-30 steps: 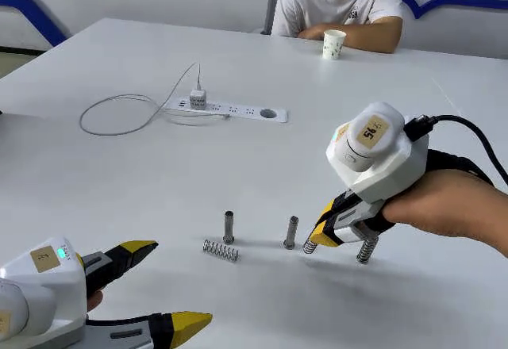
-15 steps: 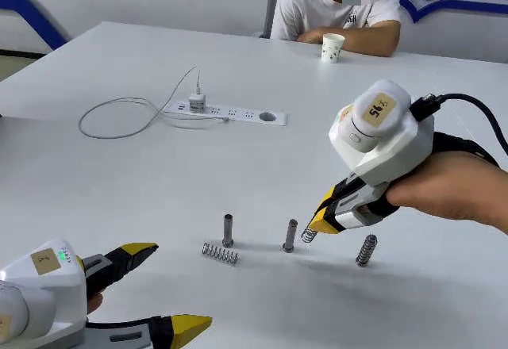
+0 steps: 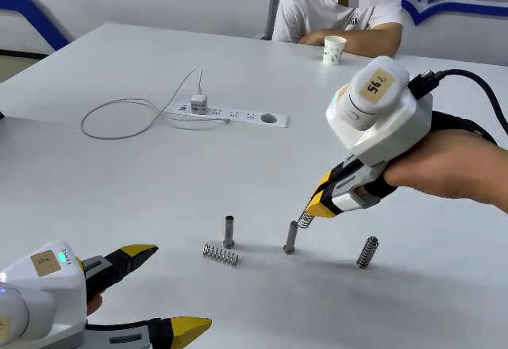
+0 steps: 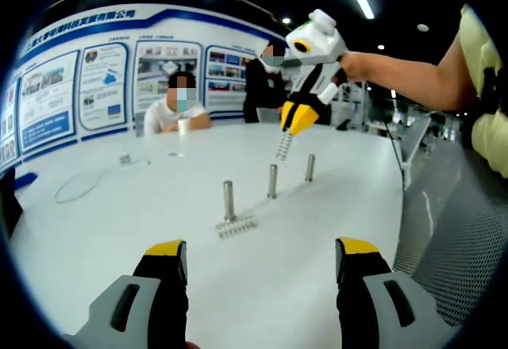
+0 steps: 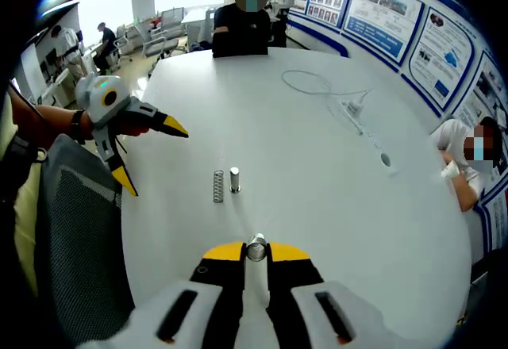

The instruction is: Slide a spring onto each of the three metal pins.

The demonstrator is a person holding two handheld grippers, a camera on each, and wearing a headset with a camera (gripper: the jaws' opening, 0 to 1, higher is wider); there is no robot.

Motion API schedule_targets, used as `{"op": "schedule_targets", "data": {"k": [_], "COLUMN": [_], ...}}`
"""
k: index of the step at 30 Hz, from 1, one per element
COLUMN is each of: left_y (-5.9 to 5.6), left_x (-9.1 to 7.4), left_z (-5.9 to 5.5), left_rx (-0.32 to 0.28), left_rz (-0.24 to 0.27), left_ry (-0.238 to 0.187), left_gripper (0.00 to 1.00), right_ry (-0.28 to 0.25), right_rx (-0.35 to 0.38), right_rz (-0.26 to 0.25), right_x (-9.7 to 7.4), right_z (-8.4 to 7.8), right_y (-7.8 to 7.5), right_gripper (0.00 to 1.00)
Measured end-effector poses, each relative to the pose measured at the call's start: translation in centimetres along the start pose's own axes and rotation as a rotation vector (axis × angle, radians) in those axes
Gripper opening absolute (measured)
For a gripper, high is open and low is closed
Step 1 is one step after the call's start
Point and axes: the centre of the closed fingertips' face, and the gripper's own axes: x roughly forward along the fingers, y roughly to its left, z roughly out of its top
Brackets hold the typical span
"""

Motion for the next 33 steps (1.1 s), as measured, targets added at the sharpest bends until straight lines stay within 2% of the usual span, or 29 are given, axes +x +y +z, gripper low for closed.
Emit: {"op": "schedule_targets", "data": {"k": [14,33], "left_y": [0.2,0.2], "left_x": [-0.2,0.0], "left_z": [-0.3,-0.4], "left_rx": [-0.007,-0.012], "left_rz": [0.007,0.007], "left_ry": [-0.003,-0.001], "left_gripper": [0.78,0.78], "right_ry": [0.017,0.06], "right_rx": [-0.017,-0.011], "right_rz": [0.014,0.042], "right_x": [0.5,1.4], "right_z": [0.7,0.2], "right_y": [0.2,0.4], "right_gripper": [0.11,0.11]}}
